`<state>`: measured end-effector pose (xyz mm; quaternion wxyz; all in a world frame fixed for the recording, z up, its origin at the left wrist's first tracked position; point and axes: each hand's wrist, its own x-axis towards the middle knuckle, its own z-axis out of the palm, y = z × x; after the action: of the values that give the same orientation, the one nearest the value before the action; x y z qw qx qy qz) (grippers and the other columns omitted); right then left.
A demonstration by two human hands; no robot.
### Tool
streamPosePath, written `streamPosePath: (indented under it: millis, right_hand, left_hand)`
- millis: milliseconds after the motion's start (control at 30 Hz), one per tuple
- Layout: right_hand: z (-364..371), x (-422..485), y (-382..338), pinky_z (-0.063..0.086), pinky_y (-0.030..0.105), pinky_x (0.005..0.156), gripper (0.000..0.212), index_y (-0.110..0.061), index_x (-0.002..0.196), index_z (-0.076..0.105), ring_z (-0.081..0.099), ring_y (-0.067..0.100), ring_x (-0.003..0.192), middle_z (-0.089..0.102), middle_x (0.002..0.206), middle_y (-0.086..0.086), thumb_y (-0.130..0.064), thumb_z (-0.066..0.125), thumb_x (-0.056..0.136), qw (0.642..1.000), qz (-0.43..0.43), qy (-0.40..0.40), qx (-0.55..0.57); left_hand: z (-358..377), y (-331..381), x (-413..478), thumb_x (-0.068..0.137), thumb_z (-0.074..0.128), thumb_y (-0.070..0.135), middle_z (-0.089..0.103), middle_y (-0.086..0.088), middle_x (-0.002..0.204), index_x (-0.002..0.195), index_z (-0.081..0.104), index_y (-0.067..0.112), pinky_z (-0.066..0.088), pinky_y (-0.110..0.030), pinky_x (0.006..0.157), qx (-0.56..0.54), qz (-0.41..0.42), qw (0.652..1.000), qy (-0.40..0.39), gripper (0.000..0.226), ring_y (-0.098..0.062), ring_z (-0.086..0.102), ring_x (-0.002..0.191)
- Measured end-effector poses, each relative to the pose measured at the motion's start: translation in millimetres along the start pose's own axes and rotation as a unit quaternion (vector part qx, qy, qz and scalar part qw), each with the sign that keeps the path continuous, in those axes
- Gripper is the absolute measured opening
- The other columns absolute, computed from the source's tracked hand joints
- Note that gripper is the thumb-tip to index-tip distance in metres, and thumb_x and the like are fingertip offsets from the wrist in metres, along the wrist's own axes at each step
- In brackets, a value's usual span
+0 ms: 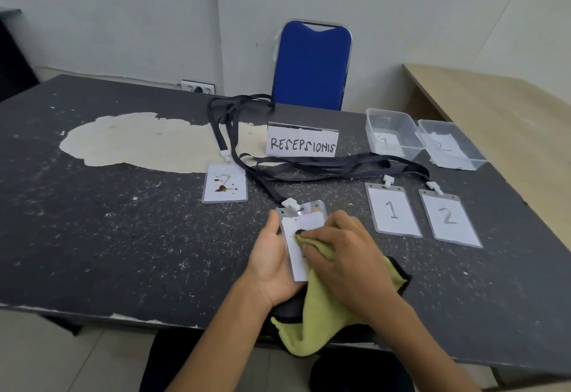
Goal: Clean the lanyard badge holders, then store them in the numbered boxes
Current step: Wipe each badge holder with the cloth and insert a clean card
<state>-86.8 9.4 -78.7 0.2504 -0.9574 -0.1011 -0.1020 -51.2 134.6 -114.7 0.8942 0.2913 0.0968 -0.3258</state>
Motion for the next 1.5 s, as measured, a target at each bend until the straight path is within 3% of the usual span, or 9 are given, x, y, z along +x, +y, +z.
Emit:
streamPosePath:
  millis: [300, 400, 533, 700, 967, 1133, 1267, 1367, 1500]
  right_hand:
    - [7.1, 19.6, 2.1, 0.044, 0.036, 0.076, 0.019, -0.025, 0.097, 0.074, 0.049, 0.017, 0.084, 0.055, 0.086, -0.009, -0.036, 0.066, 0.083, 0.994, 0.013, 0.100, -0.044]
    - [16.7, 6.9, -2.2, 0.043, 0.035, 0.073, 0.018, -0.026, 0.093, 0.074, 0.051, 0.016, 0.082, 0.059, 0.087, -0.011, -0.037, 0.065, 0.082, 0.994, -0.008, 0.102, -0.026]
    - [7.8, -16.0, 18.2, 0.046, 0.038, 0.076, 0.022, -0.027, 0.089, 0.076, 0.052, 0.015, 0.081, 0.063, 0.087, -0.014, -0.041, 0.063, 0.079, 0.993, 0.018, 0.120, -0.007]
    - [13.3, 17.3, 13.1, 0.041, 0.035, 0.073, 0.018, -0.024, 0.090, 0.074, 0.049, 0.019, 0.082, 0.059, 0.082, -0.010, -0.035, 0.065, 0.081, 0.984, 0.044, 0.161, -0.064]
    - [15.6, -14.4, 13.7, 0.044, 0.029, 0.070, 0.026, -0.024, 0.085, 0.075, 0.048, 0.013, 0.076, 0.058, 0.081, -0.015, -0.041, 0.055, 0.080, 0.988, -0.022, 0.146, -0.047]
    - [18.4, 16.5, 12.5, 0.028, 0.027, 0.070, 0.021, -0.026, 0.084, 0.074, 0.048, 0.015, 0.077, 0.058, 0.078, -0.012, -0.039, 0.058, 0.081, 0.980, 0.025, 0.177, -0.087]
    - [34.0, 14.5, -10.8, 0.029, 0.028, 0.071, 0.024, -0.025, 0.082, 0.071, 0.047, 0.015, 0.078, 0.059, 0.082, -0.011, -0.039, 0.052, 0.085, 0.985, -0.009, 0.156, -0.079]
    - [29.8, -7.5, 0.4, 0.034, 0.026, 0.073, 0.021, -0.025, 0.081, 0.069, 0.046, 0.013, 0.077, 0.057, 0.078, -0.012, -0.040, 0.054, 0.083, 0.987, -0.014, 0.161, -0.027]
    - [21.2, 1.4, 14.4, 0.041, 0.035, 0.071, 0.022, -0.024, 0.083, 0.072, 0.048, 0.017, 0.076, 0.059, 0.077, -0.009, -0.038, 0.056, 0.082, 0.982, 0.028, 0.167, -0.079]
  left_hand:
    - [4.8, -1.9, -1.8, 0.092, 0.018, 0.069, 0.067, -0.017, 0.115, 0.129, 0.058, 0.010, 0.050, -0.038, 0.090, 0.011, 0.022, 1.000, -0.004, 0.080, -0.026, 0.067, 0.099]
    - [3.1, -2.3, -3.0, 0.093, 0.017, 0.067, 0.069, -0.017, 0.111, 0.115, 0.069, 0.007, 0.053, -0.036, 0.085, 0.009, 0.013, 1.000, -0.005, 0.083, -0.026, 0.069, 0.097]
    - [7.0, -2.2, -2.4, 0.091, 0.013, 0.070, 0.060, -0.018, 0.129, 0.127, 0.061, 0.009, 0.053, -0.037, 0.084, 0.015, 0.002, 1.000, 0.007, 0.086, -0.028, 0.066, 0.103]
    - [4.6, -2.2, 0.5, 0.093, 0.018, 0.067, 0.066, -0.020, 0.118, 0.123, 0.062, 0.007, 0.046, -0.043, 0.092, 0.010, 0.024, 1.000, 0.003, 0.080, -0.030, 0.066, 0.101]
    - [-1.3, -2.2, 0.2, 0.093, 0.017, 0.066, 0.066, -0.018, 0.119, 0.114, 0.070, 0.005, 0.054, -0.037, 0.085, 0.019, -0.010, 1.000, -0.014, 0.083, -0.028, 0.068, 0.100]
    - [3.2, -2.2, 0.4, 0.094, 0.024, 0.065, 0.067, -0.020, 0.116, 0.120, 0.066, 0.007, 0.050, -0.041, 0.090, 0.007, -0.001, 1.000, -0.014, 0.077, -0.030, 0.068, 0.099]
    - [0.0, 0.7, 0.1, 0.095, 0.026, 0.060, 0.070, -0.018, 0.108, 0.103, 0.074, 0.004, 0.057, -0.036, 0.083, -0.018, -0.007, 0.999, -0.031, 0.075, -0.027, 0.070, 0.097]
    - [-0.8, 0.7, 0.8, 0.093, 0.025, 0.062, 0.065, -0.019, 0.120, 0.120, 0.065, 0.003, 0.050, -0.036, 0.093, 0.009, -0.026, 0.999, -0.016, 0.077, -0.029, 0.066, 0.105]
    - [5.3, -0.3, 1.7, 0.095, 0.029, 0.062, 0.065, -0.018, 0.115, 0.123, 0.063, 0.006, 0.043, -0.038, 0.099, 0.014, -0.019, 1.000, -0.018, 0.070, -0.028, 0.063, 0.102]
